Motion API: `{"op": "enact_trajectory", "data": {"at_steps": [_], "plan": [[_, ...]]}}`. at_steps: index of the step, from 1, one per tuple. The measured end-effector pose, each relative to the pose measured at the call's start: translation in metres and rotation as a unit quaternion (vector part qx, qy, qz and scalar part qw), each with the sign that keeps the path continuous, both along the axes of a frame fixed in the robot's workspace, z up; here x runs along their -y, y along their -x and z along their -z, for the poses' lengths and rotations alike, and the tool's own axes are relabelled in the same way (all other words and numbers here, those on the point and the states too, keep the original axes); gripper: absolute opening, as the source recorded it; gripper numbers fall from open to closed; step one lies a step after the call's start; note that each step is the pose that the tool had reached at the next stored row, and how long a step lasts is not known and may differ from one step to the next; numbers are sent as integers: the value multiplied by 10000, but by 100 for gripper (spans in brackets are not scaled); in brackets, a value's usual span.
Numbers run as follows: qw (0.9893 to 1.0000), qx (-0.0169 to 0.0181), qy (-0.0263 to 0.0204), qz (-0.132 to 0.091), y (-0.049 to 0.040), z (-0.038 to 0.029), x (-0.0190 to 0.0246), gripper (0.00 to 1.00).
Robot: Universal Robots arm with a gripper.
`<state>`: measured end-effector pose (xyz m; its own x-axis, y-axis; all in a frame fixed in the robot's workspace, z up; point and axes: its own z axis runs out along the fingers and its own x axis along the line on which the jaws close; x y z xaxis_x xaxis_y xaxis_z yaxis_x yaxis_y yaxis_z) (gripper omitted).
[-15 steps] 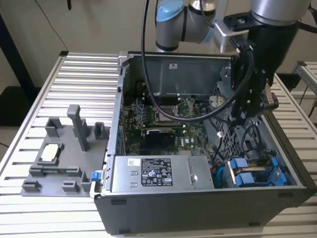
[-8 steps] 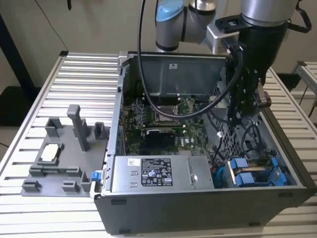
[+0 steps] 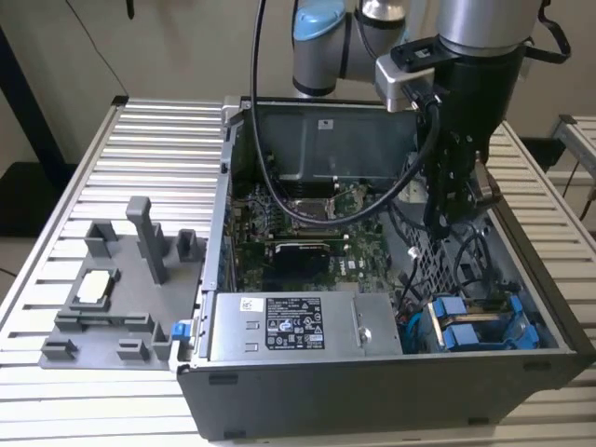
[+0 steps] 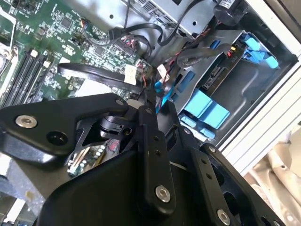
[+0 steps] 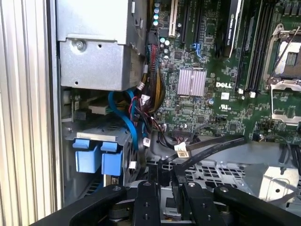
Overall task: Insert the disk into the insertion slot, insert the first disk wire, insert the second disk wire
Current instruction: 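Insert the second disk wire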
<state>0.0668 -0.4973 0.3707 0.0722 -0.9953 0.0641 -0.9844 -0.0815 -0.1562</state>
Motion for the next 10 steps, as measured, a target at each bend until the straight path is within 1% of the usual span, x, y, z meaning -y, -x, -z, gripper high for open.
{"op": "enact_trajectory", "data": {"at_steps": [3,4,8,9,10], "plan": [[9999,149,0,-14,32,23,-7,27],[9998,176,1,-15,40,29,-7,27],[9998,218,14,-15,74,50,-7,27],[9997,235,21,-16,82,57,-7,27],[9997,259,28,-16,93,61,-8,27]]}}
